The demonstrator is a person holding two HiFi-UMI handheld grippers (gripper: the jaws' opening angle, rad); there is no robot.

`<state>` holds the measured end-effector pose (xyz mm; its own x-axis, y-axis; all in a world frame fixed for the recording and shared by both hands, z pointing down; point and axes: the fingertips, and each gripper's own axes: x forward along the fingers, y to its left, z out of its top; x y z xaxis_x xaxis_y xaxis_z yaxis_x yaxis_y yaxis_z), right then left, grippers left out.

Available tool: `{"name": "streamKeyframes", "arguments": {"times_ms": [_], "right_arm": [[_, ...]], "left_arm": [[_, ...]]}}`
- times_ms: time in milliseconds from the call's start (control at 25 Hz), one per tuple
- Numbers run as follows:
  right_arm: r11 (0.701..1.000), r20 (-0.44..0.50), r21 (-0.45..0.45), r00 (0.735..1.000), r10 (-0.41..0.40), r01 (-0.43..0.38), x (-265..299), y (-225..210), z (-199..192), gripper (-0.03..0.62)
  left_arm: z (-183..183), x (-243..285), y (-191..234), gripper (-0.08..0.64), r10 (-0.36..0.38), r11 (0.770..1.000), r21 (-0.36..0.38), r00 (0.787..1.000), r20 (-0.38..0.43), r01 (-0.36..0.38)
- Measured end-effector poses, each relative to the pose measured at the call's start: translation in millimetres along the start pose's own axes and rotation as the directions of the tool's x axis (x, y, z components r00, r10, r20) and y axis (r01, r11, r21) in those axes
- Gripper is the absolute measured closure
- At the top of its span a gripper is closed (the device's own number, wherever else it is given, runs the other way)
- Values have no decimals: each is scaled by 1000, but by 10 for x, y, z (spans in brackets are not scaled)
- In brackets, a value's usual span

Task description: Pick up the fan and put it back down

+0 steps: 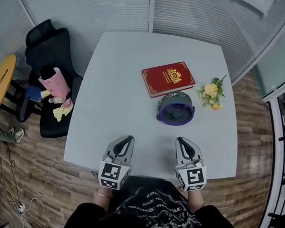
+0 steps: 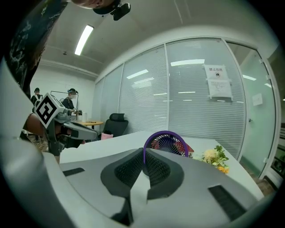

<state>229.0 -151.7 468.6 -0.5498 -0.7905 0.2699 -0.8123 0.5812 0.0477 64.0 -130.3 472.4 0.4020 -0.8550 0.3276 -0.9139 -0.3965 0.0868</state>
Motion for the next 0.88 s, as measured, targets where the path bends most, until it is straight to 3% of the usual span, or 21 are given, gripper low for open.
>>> {"name": "streamKeyframes", "arguments": {"times_ms": [360,880], "right_arm": [[1000,-35,-6,999,28,-28,42,73,-87,584],[998,-29,-55,999,27,-28,89,53,-50,584]], "left_arm": [[71,92,-258,540,-113,993,-15,993,28,113],[56,145,-318,541,-126,992,-6,992,17,127]]}}
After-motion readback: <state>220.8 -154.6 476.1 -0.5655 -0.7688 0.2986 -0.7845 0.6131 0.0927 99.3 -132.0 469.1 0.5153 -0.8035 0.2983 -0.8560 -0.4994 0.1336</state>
